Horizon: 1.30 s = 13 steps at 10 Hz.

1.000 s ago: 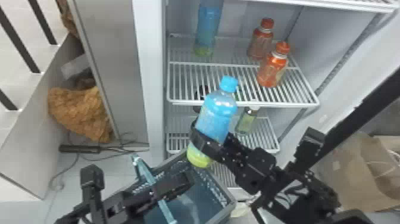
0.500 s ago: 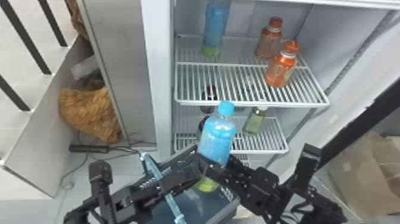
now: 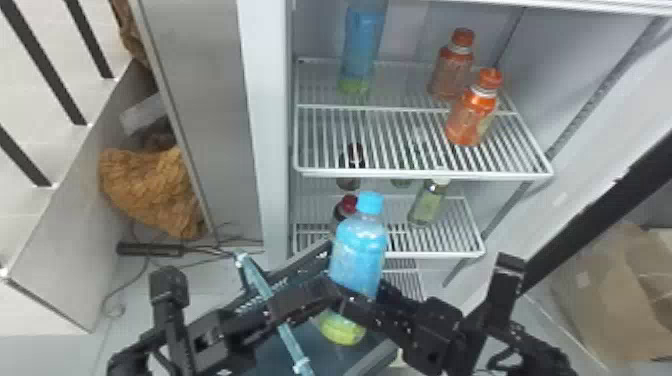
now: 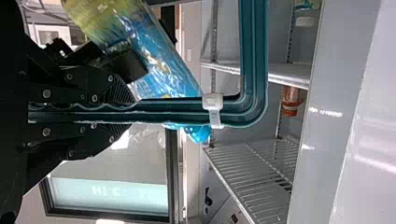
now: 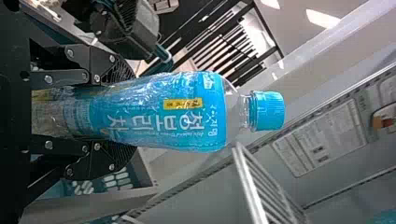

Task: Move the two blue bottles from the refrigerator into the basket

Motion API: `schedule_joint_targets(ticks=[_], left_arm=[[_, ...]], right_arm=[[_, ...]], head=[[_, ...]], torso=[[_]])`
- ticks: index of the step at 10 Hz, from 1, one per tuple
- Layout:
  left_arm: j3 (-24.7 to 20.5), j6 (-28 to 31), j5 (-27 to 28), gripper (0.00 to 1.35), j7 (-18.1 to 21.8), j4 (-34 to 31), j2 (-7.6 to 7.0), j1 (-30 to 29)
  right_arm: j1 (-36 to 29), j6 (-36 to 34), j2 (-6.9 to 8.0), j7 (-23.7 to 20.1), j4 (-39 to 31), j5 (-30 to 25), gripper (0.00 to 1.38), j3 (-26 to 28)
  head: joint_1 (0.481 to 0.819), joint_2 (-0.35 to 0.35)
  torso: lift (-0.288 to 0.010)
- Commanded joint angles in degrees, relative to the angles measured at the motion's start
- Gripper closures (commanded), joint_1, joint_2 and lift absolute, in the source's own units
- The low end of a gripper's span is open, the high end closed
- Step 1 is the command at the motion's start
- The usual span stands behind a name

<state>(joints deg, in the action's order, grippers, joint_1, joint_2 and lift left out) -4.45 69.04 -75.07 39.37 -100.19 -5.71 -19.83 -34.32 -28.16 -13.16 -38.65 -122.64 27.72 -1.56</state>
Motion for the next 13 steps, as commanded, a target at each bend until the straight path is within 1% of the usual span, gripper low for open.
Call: schedule_joint_targets(ticks=[1,2,3,4,5,6,8,9,11,13], left_arm=[[0.0,0.0,0.0,1.2,0.0,0.0,0.0,0.0],[0.0,0.0,0.0,1.2,0.0,0.14,0.0,0.0],[0.0,0.0,0.0,1.2,0.0,0.14,0.0,0.0],[0.0,0.0,0.0,1.2,0.0,0.14,0.0,0.0],[0.0,0.0,0.0,1.2,0.09,0.14,0.0,-0.14],[0.0,0.0,0.0,1.2,0.0,0.14,0.0,-0.14],[0.0,0.0,-0.12,1.2,0.09,0.14,0.0,-0.28],[0.0,0.0,-0.12,1.2,0.09,0.14,0.0,-0.28],[0.0,-0.14,-0.34,1.2,0.09,0.14,0.0,-0.56],[0.0,-0.14,-0.46,1.2,0.0,0.14,0.0,-0.7]], right_arm=[[0.29,-1.93,-0.03,-0.37,0.37,-0.3,0.78,-0.16],[0.43,-2.35,-0.03,-0.46,0.23,-0.64,0.41,-0.16],[0.57,-2.21,-0.03,-0.46,0.09,-0.64,0.13,-0.16],[0.57,-2.21,-0.03,-0.46,0.09,-0.75,0.07,0.07],[0.43,-2.21,-0.03,-0.55,-0.05,-0.75,0.12,0.41],[0.29,-2.21,-0.03,-0.55,-0.19,-0.87,0.13,0.87],[-0.13,-0.24,0.68,-0.55,-0.61,-1.32,0.13,3.61],[-0.7,0.74,0.85,-0.55,-1.74,-1.32,0.13,5.1],[-1.54,1.59,1.2,-0.46,-5.96,-1.32,0.13,7.5],[-1.26,2.99,1.73,-0.2,-7.36,-0.75,0.13,8.18]], head=[[0.695,-0.11],[0.695,-0.107],[0.695,-0.105],[0.695,-0.104],[0.695,-0.105],[0.695,-0.109],[0.695,-0.124],[0.695,-0.135],[0.695,-0.178],[0.695,-0.195]], torso=[[-0.01],[-0.01],[-0.01],[-0.01],[-0.01],[-0.01],[-0.01],[-0.01],[-0.01],[-0.01]])
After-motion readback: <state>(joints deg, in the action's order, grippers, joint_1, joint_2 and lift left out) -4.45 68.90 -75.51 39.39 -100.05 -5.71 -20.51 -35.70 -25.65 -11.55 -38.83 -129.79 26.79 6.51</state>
